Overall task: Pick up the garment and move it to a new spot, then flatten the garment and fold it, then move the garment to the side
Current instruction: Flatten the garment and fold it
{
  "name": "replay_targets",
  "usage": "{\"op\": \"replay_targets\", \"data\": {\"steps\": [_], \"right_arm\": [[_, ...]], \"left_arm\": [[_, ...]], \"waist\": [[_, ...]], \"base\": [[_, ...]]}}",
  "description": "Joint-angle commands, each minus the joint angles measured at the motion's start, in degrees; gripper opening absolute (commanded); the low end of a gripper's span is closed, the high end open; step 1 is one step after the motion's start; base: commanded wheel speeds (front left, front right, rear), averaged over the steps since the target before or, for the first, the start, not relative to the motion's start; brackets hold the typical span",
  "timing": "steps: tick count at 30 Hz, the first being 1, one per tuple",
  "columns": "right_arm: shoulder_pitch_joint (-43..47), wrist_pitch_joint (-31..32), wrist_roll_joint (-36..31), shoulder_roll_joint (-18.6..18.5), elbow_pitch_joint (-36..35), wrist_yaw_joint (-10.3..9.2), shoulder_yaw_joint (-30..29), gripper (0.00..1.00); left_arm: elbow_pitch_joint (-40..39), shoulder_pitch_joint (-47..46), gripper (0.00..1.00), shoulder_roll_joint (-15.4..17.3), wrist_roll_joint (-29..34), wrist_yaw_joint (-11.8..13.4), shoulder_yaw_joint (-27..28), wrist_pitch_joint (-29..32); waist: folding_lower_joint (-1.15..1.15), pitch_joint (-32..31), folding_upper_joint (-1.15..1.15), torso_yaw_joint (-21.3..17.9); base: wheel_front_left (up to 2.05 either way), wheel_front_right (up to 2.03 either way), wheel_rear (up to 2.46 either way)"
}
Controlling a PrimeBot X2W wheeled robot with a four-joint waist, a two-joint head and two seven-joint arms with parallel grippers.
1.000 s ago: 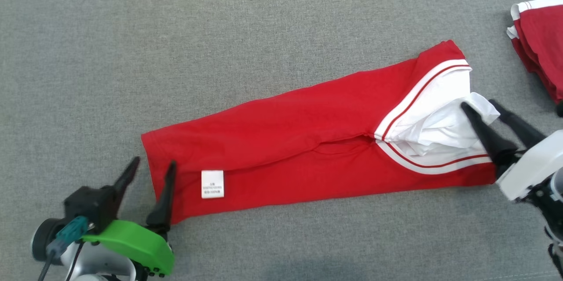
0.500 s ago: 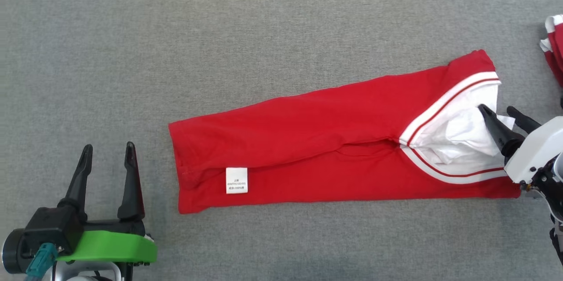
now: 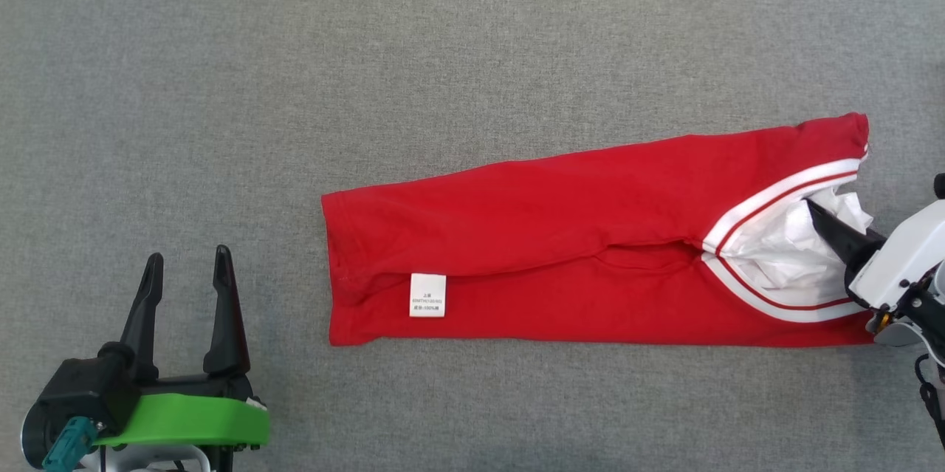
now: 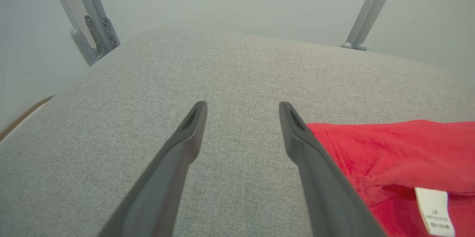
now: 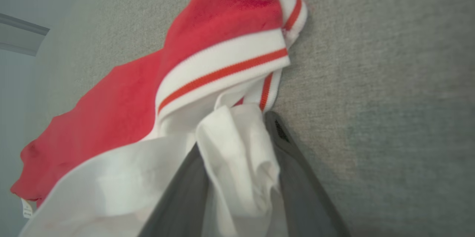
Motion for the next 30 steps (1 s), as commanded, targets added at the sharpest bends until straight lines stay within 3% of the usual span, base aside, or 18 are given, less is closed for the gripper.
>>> {"op": "replay_targets", "data": {"steps": [1, 6, 13, 16, 23, 30], "right_arm": [[0.04, 0.85, 2.24, 0.86, 1.53, 0.04, 1.32, 0.00], [-2.24, 0.98, 7.37, -3.17, 2.29, 0.04, -3.79, 0.00], [0.27, 2.72, 6.47, -8.31, 3.11, 0.04, -13.31, 0.00], [0.94, 3.94, 5.63, -9.16, -0.28, 0.05, -15.73, 0.00], [-0.09, 8.40, 4.28, -4.33, -15.01, 0.04, -5.91, 0.00], [-0.82, 9.75, -3.71, 3.16, -15.95, 0.04, 6.00, 0.00]], "left_arm": [[0.15, 0.93, 1.00, -0.15, -0.20, -0.63, 0.64, -0.42], [2.06, 2.05, 1.00, -0.71, -1.50, -2.57, 1.38, -0.42], [4.02, 2.27, 1.00, -1.30, -2.07, -4.61, 0.57, -0.40], [5.32, 2.07, 1.00, -1.86, -2.15, -5.48, 0.21, -0.42], [8.34, 0.89, 1.00, -3.43, -1.70, -8.42, -1.55, -0.43], [12.35, -3.50, 1.00, -5.59, 0.48, -13.18, -4.40, -0.40]], "waist": [[0.00, -0.89, 0.41, -0.16], [0.00, -4.39, 0.41, -0.99], [0.00, -7.57, 0.41, -0.99], [0.00, -8.87, 0.41, -0.90], [0.00, -10.23, 0.41, -1.65], [0.00, -9.33, 0.41, -0.03]], "base": [[0.00, 0.00, 0.00], [0.00, 0.00, 0.00], [0.00, 0.00, 0.00], [0.00, 0.00, 0.00], [0.00, 0.00, 0.00], [0.00, 0.00, 0.00]]}}
